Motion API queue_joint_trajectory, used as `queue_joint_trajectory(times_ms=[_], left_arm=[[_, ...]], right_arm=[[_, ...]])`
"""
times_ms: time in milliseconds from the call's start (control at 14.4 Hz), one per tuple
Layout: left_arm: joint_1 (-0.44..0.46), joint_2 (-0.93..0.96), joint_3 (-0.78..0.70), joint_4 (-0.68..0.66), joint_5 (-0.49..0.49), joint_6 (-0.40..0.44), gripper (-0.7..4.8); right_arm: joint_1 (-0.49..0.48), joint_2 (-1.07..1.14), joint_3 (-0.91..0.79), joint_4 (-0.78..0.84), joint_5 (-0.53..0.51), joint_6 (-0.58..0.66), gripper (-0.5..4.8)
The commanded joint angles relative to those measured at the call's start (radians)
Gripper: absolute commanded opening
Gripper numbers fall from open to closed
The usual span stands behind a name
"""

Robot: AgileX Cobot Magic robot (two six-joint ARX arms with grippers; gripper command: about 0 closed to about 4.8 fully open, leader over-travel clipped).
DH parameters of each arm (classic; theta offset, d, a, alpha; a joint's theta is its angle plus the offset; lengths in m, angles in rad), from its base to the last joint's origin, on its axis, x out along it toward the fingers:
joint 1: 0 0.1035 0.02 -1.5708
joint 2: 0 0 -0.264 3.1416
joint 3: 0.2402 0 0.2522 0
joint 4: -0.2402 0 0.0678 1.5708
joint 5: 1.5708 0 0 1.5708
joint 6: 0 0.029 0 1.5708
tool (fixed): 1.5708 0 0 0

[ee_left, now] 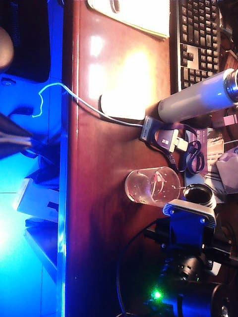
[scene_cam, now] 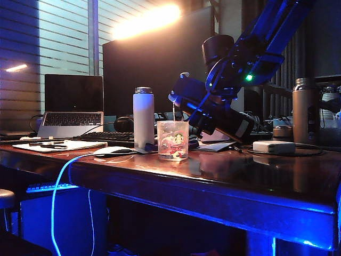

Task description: Pick up the black thermos, pour a little water from inside into the glass cup, then place the black thermos back on the table.

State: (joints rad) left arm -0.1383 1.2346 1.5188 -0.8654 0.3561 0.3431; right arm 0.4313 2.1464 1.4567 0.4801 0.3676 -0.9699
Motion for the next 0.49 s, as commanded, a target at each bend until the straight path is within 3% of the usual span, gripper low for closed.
queue_joint_trajectory(times_ms=[70, 487], left_arm=[[0.0, -0.003, 0.005, 0.006, 0.003, -0.003, 0.22], [0.0, -0.003, 0.005, 0.006, 0.003, -0.003, 0.22]], right_arm=[[0.002, -0.019, 0.019, 0.085, 0.013, -0.033, 0.25], [0.002, -0.019, 0.019, 0.085, 0.013, -0.056, 0.25]])
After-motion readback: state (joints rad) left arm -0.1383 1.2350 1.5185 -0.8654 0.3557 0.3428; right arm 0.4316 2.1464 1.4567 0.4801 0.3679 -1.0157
